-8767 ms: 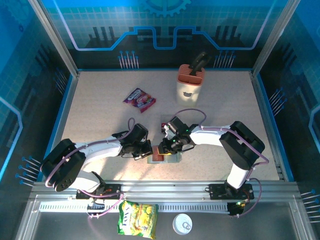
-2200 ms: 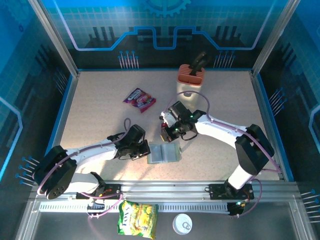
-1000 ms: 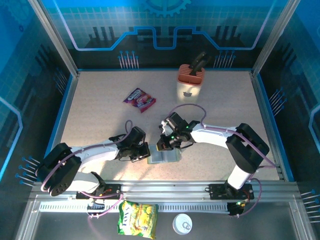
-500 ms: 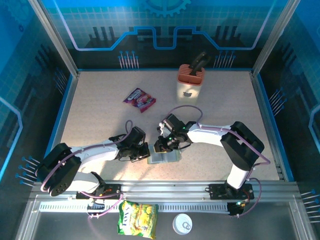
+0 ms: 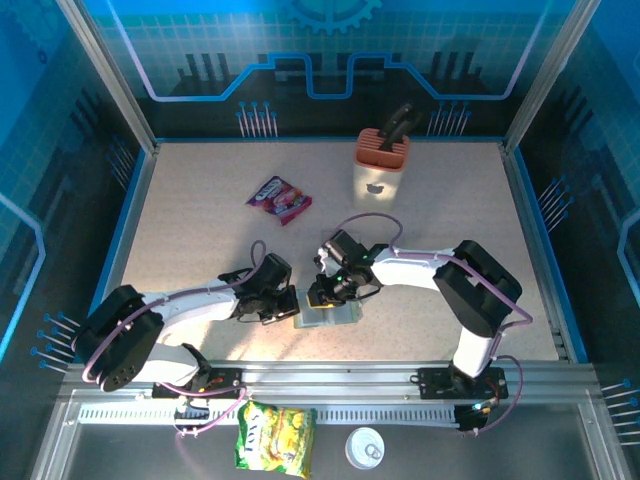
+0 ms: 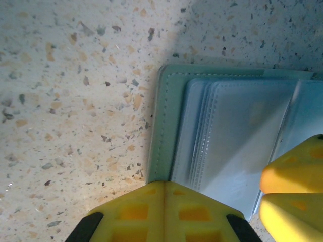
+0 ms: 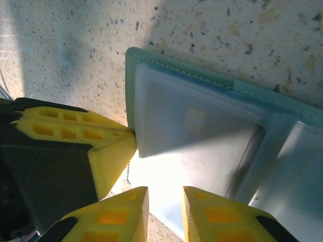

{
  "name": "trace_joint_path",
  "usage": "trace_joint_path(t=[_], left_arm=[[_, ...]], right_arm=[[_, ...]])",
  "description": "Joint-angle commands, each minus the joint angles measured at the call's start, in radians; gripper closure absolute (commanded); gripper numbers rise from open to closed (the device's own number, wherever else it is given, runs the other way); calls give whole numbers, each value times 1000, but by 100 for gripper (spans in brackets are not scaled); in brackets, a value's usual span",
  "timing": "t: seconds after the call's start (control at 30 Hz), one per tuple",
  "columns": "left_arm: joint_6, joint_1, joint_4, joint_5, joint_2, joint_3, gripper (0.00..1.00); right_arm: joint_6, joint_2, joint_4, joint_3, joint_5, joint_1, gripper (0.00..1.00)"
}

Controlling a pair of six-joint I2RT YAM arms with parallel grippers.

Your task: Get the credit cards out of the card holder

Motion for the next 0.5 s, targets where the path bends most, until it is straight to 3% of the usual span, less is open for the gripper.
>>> trace_joint_path(t=[0.0, 0.47], left_arm=[[21, 9, -49, -23, 12, 13, 100], [27, 9, -67, -28, 10, 19, 100]], right_arm=[[7, 25, -1, 11, -19, 15, 75], [-21, 17, -59, -4, 10, 0, 72]])
